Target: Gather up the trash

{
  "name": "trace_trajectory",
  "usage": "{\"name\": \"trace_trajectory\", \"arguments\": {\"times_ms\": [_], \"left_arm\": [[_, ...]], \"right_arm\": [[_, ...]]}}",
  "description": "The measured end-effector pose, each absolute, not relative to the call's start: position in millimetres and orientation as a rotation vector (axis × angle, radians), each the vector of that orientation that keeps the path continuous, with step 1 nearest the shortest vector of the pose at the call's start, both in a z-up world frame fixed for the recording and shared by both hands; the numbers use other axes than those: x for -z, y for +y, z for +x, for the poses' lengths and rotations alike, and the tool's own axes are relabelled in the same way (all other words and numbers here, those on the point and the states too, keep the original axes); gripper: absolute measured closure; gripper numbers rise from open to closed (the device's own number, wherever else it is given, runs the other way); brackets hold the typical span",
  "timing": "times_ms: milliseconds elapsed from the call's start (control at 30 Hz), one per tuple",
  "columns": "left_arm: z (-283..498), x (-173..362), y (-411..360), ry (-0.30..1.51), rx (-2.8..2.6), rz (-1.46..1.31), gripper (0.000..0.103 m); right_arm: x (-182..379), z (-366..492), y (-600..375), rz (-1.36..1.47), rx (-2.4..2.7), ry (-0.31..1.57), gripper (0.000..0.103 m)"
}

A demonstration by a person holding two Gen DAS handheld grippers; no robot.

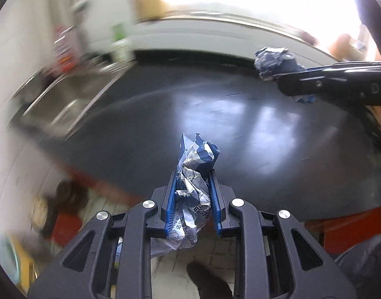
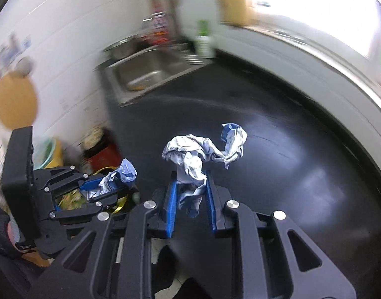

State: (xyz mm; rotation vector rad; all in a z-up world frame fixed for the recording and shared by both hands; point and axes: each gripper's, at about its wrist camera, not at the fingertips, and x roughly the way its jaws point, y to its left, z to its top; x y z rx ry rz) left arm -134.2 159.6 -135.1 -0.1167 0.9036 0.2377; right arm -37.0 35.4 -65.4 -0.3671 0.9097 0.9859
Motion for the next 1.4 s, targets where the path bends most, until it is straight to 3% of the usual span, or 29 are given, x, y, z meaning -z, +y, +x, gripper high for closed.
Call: {"name": "trace_trajectory", "arguments": {"times_ms": [367,667,867,900,933,967,1000,1033,1067,1400], "left_arm": [[-286,202,304,0.974,-0.668,-0.425,0.079],[-332,288,366,1.006,-0.775,-0.622,0.079],[-339,318,382,1.015,-0.782,-0.674,0.079],[-340,321,384,1.012,-0.774,-0.687,0.072],[-339,323,385,1.011,-0.771,-0.691,0.053],[-339,323,386,1.010,-0.773,-0.693,0.039],[-340,323,387,1.003,-0.781,-0.690,0.018],[-342,321,386,0.982,-0.788,-0.686,0.017],[-343,321,387,0.976,-0.786,-0.688,0.017],[-348,304,381,0.992,-0.796,-0.675,0.017]], "right_arm": [[137,-161,241,-0.529,-1.431,1.056,0.082],[250,-215,349,-0.687,-1.467,1.235,0.082],[290,-222,375,-0.747,-1.448,1.281,0.081],[294,-224,379,-0.755,-1.447,1.279,0.081],[297,-224,382,-0.762,-1.450,1.278,0.075],[300,-225,385,-0.772,-1.448,1.276,0.061],[300,-223,384,-0.771,-1.449,1.277,0.047],[300,-221,385,-0.759,-1.448,1.271,0.026],[299,-219,384,-0.747,-1.449,1.267,0.023],[286,-211,378,-0.753,-1.442,1.298,0.021]]}}
